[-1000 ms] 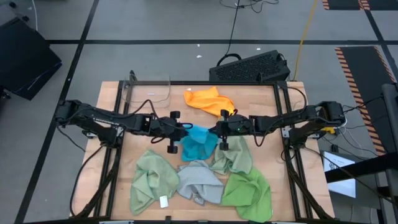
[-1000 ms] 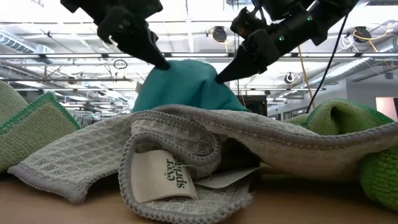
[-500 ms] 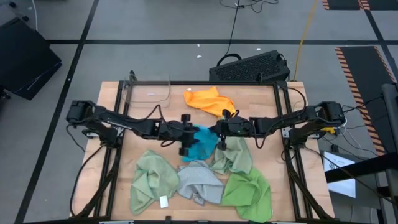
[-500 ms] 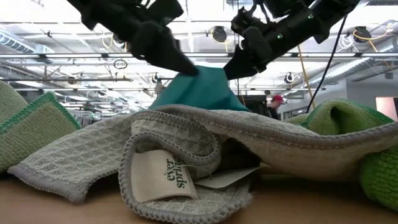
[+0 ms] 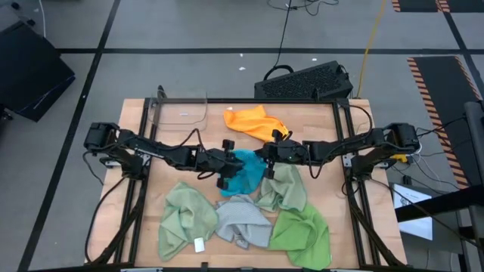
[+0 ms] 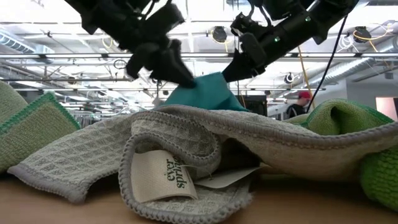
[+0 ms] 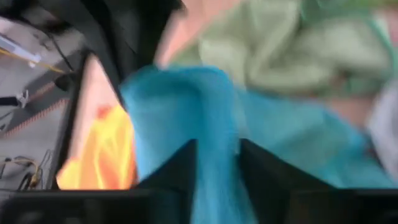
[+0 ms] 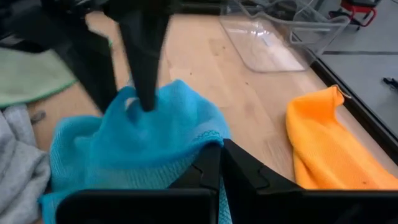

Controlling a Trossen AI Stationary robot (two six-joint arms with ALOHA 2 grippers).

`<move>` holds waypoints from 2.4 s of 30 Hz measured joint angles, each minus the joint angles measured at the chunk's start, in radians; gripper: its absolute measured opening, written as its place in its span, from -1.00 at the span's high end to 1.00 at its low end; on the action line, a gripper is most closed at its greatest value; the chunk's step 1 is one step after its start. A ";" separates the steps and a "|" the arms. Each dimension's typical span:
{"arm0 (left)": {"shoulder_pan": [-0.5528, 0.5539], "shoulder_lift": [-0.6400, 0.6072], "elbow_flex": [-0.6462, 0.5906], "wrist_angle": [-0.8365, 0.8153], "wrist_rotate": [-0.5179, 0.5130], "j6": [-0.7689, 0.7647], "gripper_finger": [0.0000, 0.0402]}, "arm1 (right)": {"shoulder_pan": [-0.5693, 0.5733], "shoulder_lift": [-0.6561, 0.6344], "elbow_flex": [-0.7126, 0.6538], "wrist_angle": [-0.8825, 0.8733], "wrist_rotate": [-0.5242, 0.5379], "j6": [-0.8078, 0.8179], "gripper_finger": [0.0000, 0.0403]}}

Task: Fold microfiber towels
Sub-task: Fold the blue microfiber cloth

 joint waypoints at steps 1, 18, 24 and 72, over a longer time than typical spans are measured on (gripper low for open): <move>0.000 0.001 0.000 -0.031 -0.015 0.005 0.74 | 0.000 0.000 0.000 -0.008 0.000 -0.007 0.98; 0.027 -0.046 0.000 -0.197 -0.285 -0.106 0.97 | 0.064 -0.033 0.000 -0.311 -0.001 0.114 0.27; 0.026 -0.054 0.000 -0.161 -0.245 -0.093 0.95 | 0.107 0.009 0.000 -0.108 0.007 0.086 0.16; 0.016 -0.053 0.000 0.090 -0.105 -0.074 0.10 | 0.079 0.045 0.000 0.061 0.152 0.087 0.99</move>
